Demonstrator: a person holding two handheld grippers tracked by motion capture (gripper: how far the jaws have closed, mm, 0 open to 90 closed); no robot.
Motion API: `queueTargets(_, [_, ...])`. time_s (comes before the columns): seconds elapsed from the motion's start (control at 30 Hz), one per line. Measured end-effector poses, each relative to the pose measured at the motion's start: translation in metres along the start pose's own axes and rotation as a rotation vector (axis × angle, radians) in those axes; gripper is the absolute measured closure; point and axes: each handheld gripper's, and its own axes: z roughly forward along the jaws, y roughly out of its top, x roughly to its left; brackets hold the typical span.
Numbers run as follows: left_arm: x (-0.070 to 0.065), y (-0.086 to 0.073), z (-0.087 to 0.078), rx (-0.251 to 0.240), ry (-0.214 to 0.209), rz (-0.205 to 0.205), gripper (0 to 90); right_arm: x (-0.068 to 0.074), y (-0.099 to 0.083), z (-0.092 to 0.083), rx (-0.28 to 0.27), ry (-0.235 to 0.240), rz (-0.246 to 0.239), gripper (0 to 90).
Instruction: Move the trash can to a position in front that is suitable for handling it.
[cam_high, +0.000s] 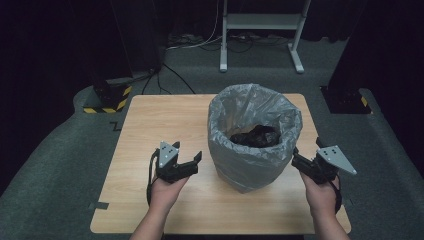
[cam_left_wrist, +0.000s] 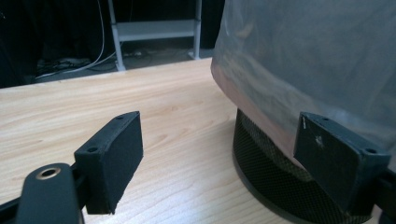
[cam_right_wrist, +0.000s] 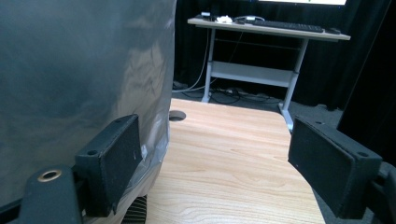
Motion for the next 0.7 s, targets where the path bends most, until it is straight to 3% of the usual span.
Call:
queueTargets(0.13, [-0.002, 0.005, -0.006, -0.043, -0.005, -0.002, 14.6, -0.003, 0.007, -0.01, -0.008, -0.019, 0.0, 15.3])
queueTargets(0.23, [-0.003, 0.008, -0.009, -0.061, -0.011, 0.005, 14.6, -0.004, 0.013, -0.014, -0.007, -0.007, 0.006, 13.1])
queueTargets(0.3, [-0.003, 0.01, -0.012, -0.083, -0.02, -0.014, 14.6, -0.004, 0.02, -0.021, -0.049, -0.012, 0.014, 10.4])
queueTargets(0.4, [-0.004, 0.012, -0.015, -0.108, -0.018, -0.004, 14.7, -0.001, 0.026, -0.028, -0.083, 0.008, -0.001, 10.2])
queueTargets(0.5, [-0.006, 0.015, -0.019, -0.13, -0.042, -0.032, 14.8, 0.002, 0.029, -0.032, -0.122, -0.023, -0.03, 10.2])
queueTargets(0.7, [-0.012, 0.023, -0.027, -0.193, -0.048, -0.032, 14.9, 0.006, 0.037, -0.039, -0.162, -0.014, -0.034, 10.3])
